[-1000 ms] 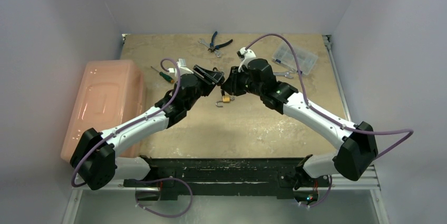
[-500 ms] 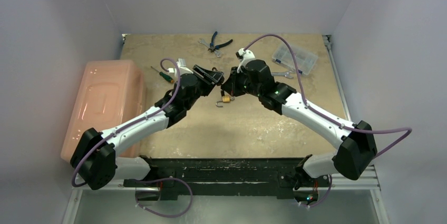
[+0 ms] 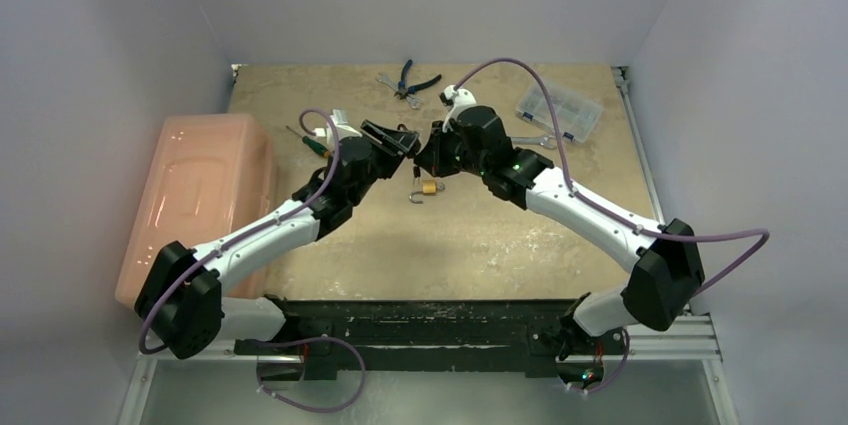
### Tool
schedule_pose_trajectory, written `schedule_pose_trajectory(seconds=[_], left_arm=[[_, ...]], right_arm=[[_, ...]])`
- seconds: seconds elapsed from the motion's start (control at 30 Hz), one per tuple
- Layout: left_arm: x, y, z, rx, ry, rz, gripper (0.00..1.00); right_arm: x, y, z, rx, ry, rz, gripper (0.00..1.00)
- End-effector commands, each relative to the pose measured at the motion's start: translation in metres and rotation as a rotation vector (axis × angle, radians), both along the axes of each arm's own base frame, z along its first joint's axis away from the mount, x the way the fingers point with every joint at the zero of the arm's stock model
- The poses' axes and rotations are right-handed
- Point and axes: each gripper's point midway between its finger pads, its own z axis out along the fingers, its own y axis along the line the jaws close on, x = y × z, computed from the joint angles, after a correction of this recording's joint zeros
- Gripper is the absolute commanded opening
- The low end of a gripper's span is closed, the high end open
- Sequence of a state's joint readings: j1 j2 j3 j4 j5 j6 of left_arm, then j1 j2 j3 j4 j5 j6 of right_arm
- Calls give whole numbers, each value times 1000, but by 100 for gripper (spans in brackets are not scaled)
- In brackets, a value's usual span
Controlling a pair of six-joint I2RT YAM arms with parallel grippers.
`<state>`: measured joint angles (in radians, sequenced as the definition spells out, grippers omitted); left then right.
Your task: Unlock with the key
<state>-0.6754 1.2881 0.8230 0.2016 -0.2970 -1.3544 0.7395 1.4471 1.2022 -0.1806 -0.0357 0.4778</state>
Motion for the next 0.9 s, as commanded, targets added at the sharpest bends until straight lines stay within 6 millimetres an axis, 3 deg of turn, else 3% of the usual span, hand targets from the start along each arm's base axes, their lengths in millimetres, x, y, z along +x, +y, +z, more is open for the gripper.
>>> schedule_pose_trajectory(seconds=[0.0,0.23,0.47,0.87], left_arm=[[-5,-21,38,-110,-63,-75,0],[-5,-23,36,-111,-54,-81,0],[-4,-24,33,-105,-48,-83,0],[-5,-26,32,-112,-44,-93,0]], right_arm=[[17,14,61,121,-133,-7,0],[27,20,78,41,-244,53,0],[36,26,61,-134,-272,77,0],[35,24,78,38,-246,-17,0]])
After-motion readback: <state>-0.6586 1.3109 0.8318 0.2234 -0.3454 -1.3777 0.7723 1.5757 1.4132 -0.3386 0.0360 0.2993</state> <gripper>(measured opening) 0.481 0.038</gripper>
